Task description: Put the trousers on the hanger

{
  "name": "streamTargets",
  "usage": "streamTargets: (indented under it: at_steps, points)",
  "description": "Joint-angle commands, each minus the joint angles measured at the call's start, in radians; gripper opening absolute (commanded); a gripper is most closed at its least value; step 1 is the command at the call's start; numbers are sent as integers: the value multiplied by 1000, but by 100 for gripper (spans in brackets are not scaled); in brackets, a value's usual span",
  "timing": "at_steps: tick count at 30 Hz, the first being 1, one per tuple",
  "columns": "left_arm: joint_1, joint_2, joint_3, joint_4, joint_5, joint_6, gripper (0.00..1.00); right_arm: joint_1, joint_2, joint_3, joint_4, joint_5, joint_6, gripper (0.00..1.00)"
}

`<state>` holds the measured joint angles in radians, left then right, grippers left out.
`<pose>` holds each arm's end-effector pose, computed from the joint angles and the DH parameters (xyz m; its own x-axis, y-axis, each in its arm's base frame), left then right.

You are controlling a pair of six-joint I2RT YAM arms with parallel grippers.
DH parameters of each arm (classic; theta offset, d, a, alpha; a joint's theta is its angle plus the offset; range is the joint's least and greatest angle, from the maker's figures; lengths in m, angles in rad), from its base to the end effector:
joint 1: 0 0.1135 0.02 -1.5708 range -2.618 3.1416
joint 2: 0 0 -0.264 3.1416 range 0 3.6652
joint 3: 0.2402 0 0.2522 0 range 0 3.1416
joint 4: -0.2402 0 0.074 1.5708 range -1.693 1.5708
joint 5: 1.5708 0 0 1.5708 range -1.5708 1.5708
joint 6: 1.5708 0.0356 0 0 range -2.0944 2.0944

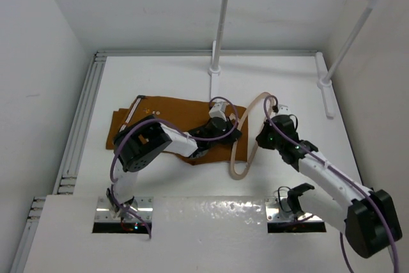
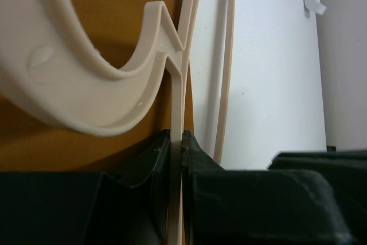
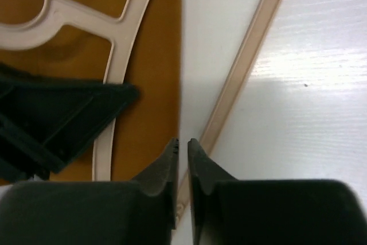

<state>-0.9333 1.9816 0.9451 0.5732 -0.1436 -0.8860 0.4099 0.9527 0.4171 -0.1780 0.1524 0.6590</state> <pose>0.2419 -0.3180 0.1265 -0.7252 -0.3088 -0.6154 0.2488 0.7158 -0.6524 0.1772 0.0711 0.1838 -0.6514 0.3769 -0.6586 0.1394 0.9126 0.3844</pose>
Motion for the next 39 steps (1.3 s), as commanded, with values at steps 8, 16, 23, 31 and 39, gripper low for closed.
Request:
streamTargets:
  at_steps: [8,16,23,31,39]
  points:
    - [-44,-27,-14,22,-229,-48,0,-195,268,14,301,-387,34,29]
    - [-44,-13,3,24,-234,-21,0,-200,449,22,431,-498,76,35]
    - [-44,20,9,20,-223,-19,0,-200,564,60,448,-453,97,47]
    - [-41,13,7,8,-249,15,0,-200,591,14,574,-493,145,6]
    - [30,-20,-48,2,-242,59,0,-215,339,-34,459,-390,123,0]
